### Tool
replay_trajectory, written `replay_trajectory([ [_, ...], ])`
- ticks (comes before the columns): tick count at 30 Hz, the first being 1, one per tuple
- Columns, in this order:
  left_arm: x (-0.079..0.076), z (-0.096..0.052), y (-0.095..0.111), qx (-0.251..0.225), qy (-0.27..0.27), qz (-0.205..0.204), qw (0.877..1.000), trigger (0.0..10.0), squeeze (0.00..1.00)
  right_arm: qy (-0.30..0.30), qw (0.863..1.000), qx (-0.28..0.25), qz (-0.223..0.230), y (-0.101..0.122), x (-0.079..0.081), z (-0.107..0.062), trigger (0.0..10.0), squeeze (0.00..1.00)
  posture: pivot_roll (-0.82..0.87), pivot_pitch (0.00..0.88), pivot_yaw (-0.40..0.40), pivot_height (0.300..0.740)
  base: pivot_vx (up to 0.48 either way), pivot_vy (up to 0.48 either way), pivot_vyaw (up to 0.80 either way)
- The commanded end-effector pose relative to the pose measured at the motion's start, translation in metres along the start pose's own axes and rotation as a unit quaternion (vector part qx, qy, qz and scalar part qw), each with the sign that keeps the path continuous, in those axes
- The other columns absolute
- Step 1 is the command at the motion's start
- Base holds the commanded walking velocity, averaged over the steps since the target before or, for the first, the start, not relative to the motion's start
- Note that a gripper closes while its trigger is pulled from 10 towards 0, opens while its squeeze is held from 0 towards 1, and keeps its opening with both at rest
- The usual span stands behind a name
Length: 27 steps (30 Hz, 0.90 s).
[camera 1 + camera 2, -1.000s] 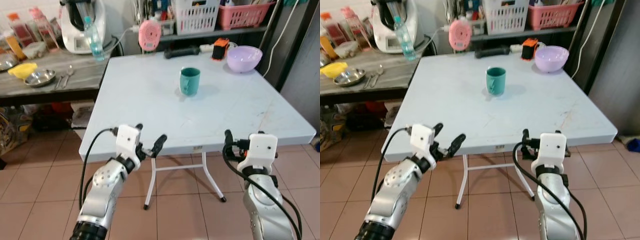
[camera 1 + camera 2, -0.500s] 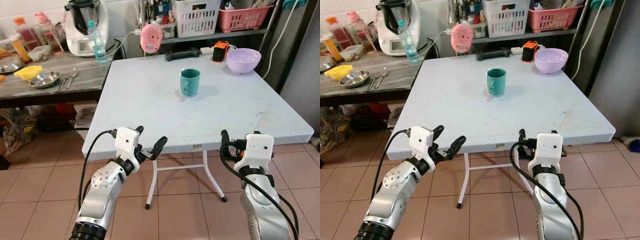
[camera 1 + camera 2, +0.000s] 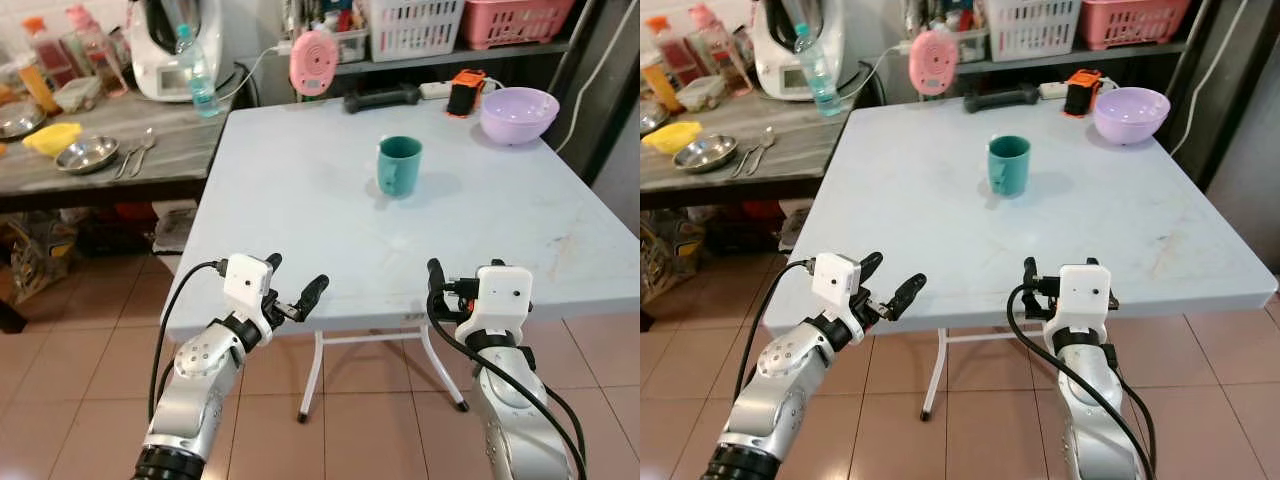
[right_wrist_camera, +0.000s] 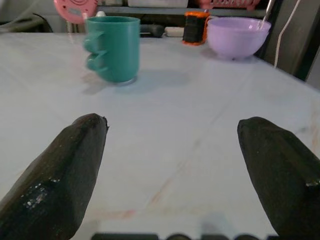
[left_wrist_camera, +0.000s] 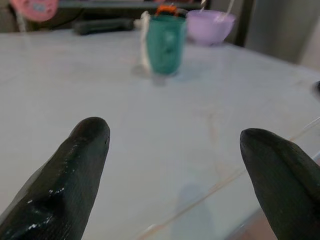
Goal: Setting the table
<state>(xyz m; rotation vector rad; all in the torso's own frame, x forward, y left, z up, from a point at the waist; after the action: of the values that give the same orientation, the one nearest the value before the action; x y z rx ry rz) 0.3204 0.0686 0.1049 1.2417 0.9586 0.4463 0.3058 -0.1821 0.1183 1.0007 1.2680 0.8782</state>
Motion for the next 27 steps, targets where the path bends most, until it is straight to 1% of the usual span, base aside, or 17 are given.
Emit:
replay_trajectory([
  [1,0.0096,-0.0058,0.0069,-0.003,0.010,0.012,1.000,10.0,0.00,0.010,1.000,-0.016,0.013,0.0101,0.0090,0.0017,10.0,0.00,-0.11,0.003,0.100,0.740,0.450,0.000,0.00],
  [15,0.0069,-0.0061,0.0056,0.002,0.003,0.012,1.000,10.0,0.00,0.006,1.000,-0.017,0.012,0.0100,0.0086,0.0017,10.0,0.00,-0.11,0.010,0.102,0.740,0.455,0.000,0.00],
  [24,0.0045,-0.0080,0.0037,0.008,-0.004,0.014,1.000,10.0,0.00,0.014,1.000,-0.017,0.020,0.0107,0.0128,0.0019,10.0,0.00,-0.10,0.021,0.105,0.740,0.452,0.000,0.00],
  [27,0.0032,-0.0093,0.0030,0.011,-0.010,0.011,1.000,10.0,0.00,0.021,0.999,-0.017,0.024,0.0111,0.0175,0.0012,10.0,0.00,-0.10,0.029,0.108,0.740,0.245,0.000,0.00],
])
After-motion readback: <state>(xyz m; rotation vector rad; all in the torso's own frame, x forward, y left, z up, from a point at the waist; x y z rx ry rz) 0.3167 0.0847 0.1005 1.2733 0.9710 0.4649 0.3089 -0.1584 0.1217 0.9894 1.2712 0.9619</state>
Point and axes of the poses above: a point about 5 cm out from each wrist's last joint towards the gripper, its own z axis pointing out of the wrist towards the gripper, its own y axis along the axis of the wrist's last joint, x = y × z, the point moved 4 cm from there along z, pointing out of the wrist towards the gripper, and after that the axes turned 14 degrees about -z, right-handed, at the moved point
